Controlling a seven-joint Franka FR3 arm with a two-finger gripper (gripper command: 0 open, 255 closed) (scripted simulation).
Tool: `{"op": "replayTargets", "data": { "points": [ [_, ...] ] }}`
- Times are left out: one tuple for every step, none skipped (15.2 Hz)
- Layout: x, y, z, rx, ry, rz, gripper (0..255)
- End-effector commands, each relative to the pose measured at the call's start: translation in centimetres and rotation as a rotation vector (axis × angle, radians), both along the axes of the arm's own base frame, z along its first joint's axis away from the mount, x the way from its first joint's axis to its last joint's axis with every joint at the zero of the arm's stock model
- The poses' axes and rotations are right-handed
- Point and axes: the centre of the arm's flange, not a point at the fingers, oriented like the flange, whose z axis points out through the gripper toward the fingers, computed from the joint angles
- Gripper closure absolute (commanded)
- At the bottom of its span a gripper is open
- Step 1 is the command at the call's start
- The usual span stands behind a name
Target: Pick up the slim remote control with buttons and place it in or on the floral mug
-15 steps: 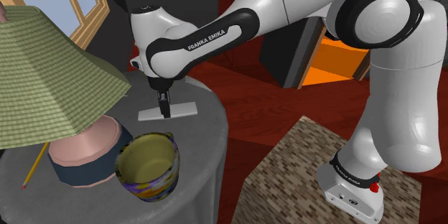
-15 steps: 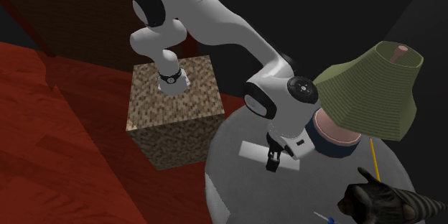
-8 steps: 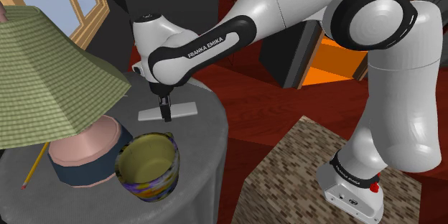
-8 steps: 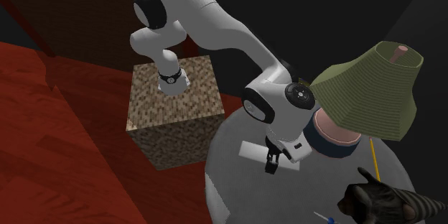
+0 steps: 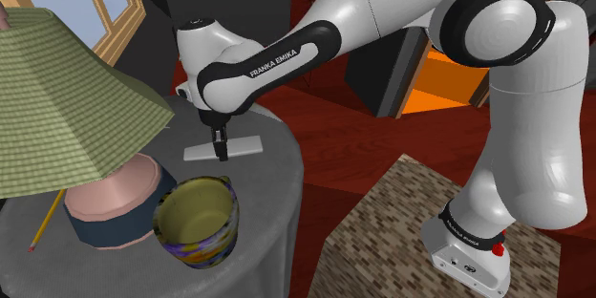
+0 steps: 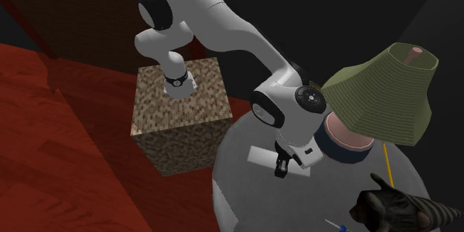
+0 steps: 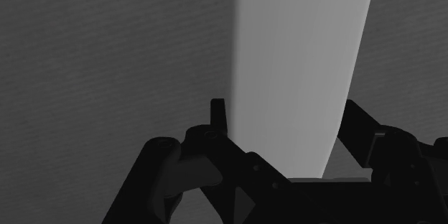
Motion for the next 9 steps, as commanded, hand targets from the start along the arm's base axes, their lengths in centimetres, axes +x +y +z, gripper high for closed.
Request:
{"op": "replayTargets", "data": {
  "points": [
    [0.0,0.0,0.0,0.0,0.0,0.0,255],
    [0.0,0.0,0.0,0.0,0.0,0.0,255],
    [0.0,0.0,0.0,0.0,0.0,0.0,255],
    [0.0,0.0,0.0,0.0,0.0,0.0,255],
    [0.0,0.0,0.0,0.0,0.0,0.0,255],
    [0.0,0.0,0.5,0.0,0.0,0.0,255],
    [0.0,0.0,1.1,0.0,0.0,0.0,255],
    [0.0,0.0,1.6,0.0,0.0,0.0,255],
    [0.0,0.0,2.1,0.0,0.0,0.0,255]
  ]
}}
